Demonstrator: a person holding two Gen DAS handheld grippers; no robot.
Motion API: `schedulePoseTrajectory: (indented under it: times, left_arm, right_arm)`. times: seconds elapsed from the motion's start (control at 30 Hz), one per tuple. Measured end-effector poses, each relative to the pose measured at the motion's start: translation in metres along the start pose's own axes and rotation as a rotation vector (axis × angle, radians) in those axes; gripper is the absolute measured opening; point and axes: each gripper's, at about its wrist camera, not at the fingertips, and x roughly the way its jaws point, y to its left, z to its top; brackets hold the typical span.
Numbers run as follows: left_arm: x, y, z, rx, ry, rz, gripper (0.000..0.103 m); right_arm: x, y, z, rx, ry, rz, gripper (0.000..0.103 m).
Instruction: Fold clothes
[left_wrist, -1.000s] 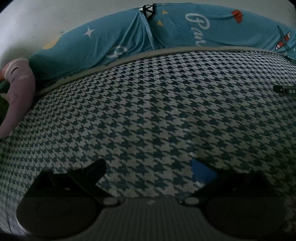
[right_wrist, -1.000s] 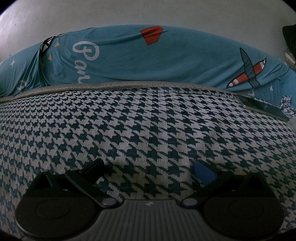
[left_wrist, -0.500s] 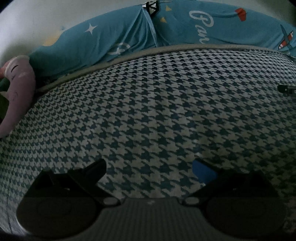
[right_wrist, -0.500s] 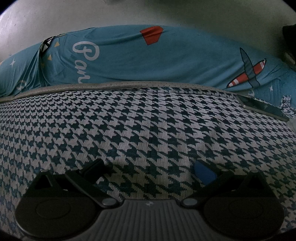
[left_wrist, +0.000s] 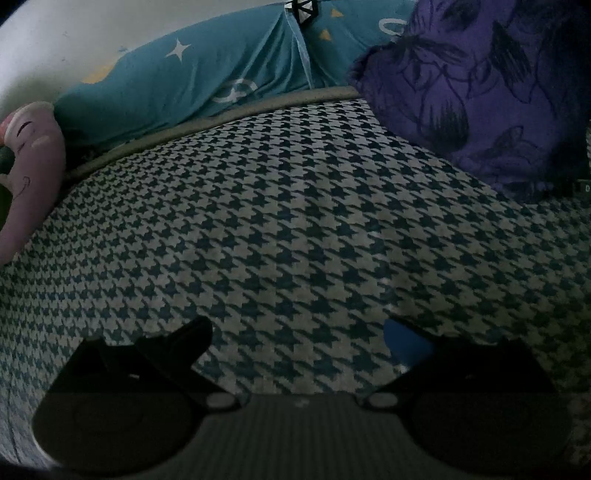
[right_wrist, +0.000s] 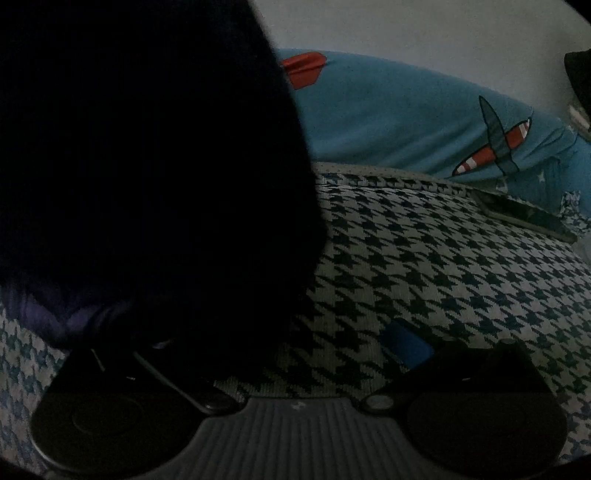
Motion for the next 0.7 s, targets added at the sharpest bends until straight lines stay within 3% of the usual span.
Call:
schedulePoseTrajectory:
  times: [0.37,0.7]
  left_arm:
    - [-0.0035,-0.0011,-0.0004,0.014,-0.036,0.03,0.103]
    - [-0.0019,0.0007,-0.009,0.047,-0.01,-0.023,0.103]
  right_arm:
    - [-0.0043,-0.0002,0.0037,0.001,0.0,0.0,0.103]
    - [-0.0041,-0.0004,0.0036,0.001,0.0,0.001,0.103]
